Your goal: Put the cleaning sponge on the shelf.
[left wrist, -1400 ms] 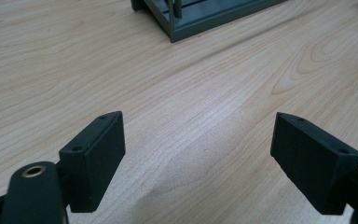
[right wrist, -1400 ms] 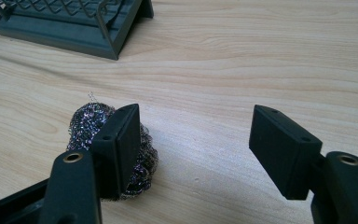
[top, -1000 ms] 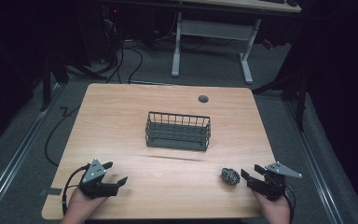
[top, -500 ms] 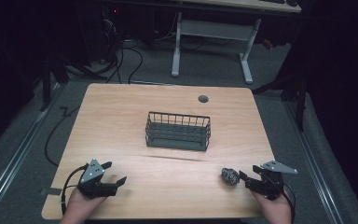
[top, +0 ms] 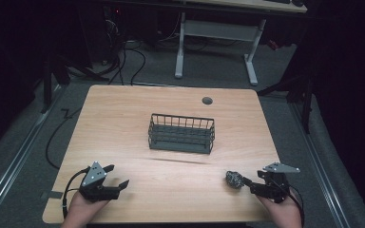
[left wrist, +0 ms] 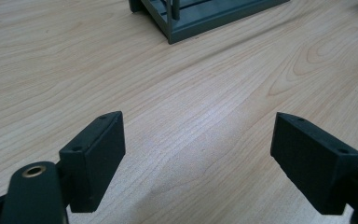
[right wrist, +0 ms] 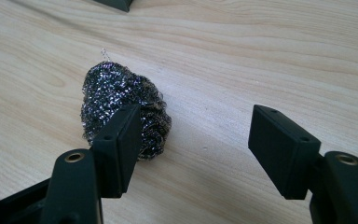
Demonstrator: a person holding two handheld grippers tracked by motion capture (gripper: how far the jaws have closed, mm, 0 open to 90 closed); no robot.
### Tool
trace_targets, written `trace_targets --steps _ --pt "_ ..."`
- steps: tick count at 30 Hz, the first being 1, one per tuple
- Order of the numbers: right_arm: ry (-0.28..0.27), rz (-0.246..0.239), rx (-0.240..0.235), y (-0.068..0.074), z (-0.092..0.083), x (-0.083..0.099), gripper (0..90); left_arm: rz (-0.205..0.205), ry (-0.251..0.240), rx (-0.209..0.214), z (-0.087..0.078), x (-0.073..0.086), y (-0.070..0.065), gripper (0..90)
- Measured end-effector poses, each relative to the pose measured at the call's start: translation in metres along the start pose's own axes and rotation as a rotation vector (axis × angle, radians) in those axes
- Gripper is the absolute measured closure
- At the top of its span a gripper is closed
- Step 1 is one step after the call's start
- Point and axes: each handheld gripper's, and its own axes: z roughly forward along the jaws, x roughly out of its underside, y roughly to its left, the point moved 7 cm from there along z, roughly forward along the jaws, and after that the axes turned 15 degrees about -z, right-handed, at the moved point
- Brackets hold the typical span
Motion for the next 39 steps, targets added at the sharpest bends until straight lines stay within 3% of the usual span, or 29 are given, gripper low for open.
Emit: trace_targets --steps 11,16,17,39 --pt "0.069 -0.045 -0.029 0.004 -0.004 -0.004 34.8 0.001 0.001 0.0 0.001 0.0 0.0 18.3" --pt "0.115 -0.087 -0.033 0.008 -0.003 -0.007 34.7 0.002 0.0 0.001 0.001 0.0 -0.001 18.3" --pt "0.135 -0.114 -0.029 0.011 -0.003 -0.009 34.7 0.001 0.0 0.002 0.001 0.0 0.0 18.3" --pt "0.315 -0.25 -0.087 0.027 -0.001 -0.026 32.0 0.002 0.0 0.006 0.0 -0.001 -0.001 18.3"
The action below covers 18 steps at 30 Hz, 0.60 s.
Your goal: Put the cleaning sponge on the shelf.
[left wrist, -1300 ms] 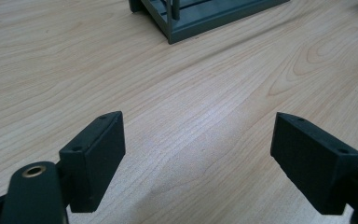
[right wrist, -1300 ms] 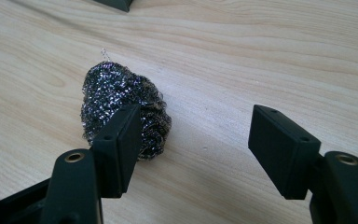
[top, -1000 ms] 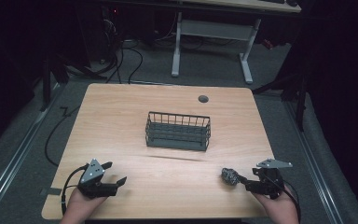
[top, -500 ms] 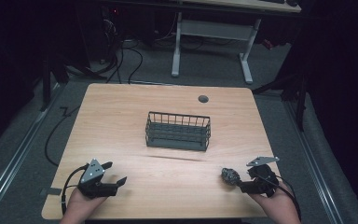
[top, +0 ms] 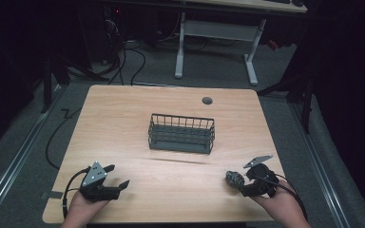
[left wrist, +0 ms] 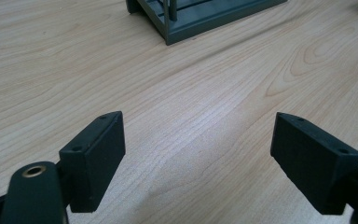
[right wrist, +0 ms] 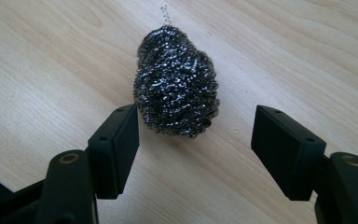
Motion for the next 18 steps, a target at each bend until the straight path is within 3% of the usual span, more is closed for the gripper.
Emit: trace_targets --steps 7,18 --pt "0.084 -0.031 -0.052 0.003 0.005 -0.002 27.5 0.002 0.002 0.002 0.0 0.0 0.0 18.3" --pt "0.172 -0.055 -0.128 0.003 0.014 -0.01 23.6 0.006 0.002 0.001 0.0 0.0 0.0 18.3"
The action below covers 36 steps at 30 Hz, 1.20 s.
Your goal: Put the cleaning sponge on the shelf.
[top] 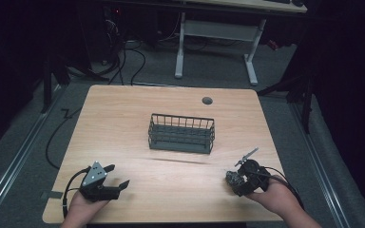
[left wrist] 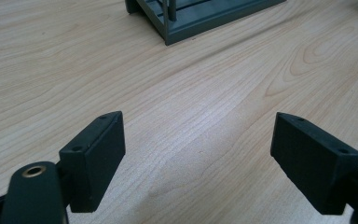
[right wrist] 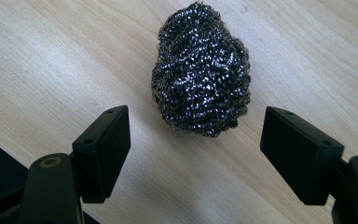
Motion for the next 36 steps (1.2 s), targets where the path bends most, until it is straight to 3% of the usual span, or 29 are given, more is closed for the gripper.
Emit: trace_targets --steps 12,20,36 --pt "0.022 -0.007 -0.022 -0.005 0.009 -0.01 20.7 0.001 0.004 0.003 0.0 0.0 -0.001 18.2" --pt "0.046 -0.015 -0.013 -0.007 0.016 -0.013 21.0 0.0 0.003 0.002 0.0 0.0 0.0 18.2" --pt "0.045 -0.003 -0.037 -0.01 0.02 -0.013 39.3 0.0 0.004 0.001 0.0 0.0 0.0 18.2"
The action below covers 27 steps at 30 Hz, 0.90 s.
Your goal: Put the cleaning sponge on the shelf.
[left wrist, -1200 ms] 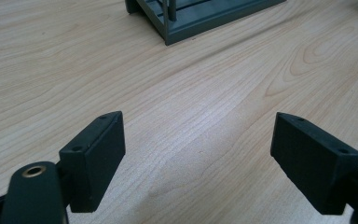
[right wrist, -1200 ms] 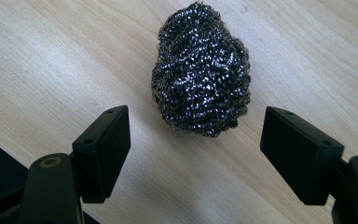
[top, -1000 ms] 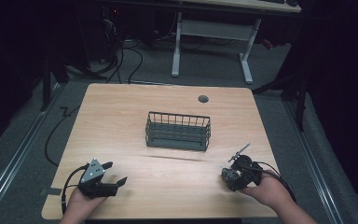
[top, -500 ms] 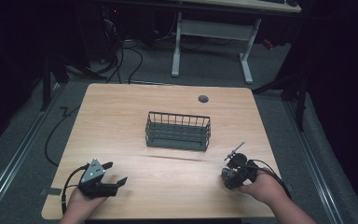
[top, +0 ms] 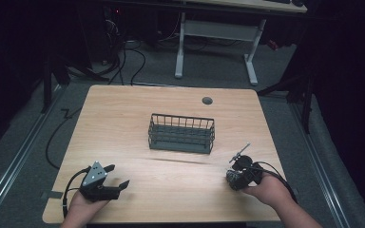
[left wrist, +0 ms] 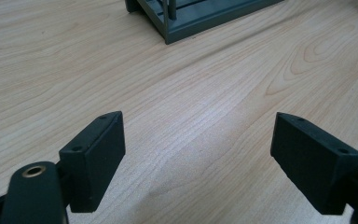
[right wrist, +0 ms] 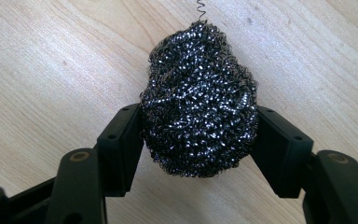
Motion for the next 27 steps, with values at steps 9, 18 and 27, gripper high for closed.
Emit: trace_targets --steps 9,18,27 --pt "-0.011 0.023 -0.002 0.0 -0.013 -0.005 41.3 0.0 -0.002 -0.001 0.0 0.0 0.0 18.2" --pt "-0.019 -0.009 -0.008 -0.002 -0.021 -0.01 41.8 -0.002 -0.002 -0.005 0.001 0.0 0.0 18.2" --pt "-0.027 -0.014 -0.017 -0.003 -0.031 -0.022 42.2 -0.005 -0.003 -0.004 0.0 0.0 0.001 18.2"
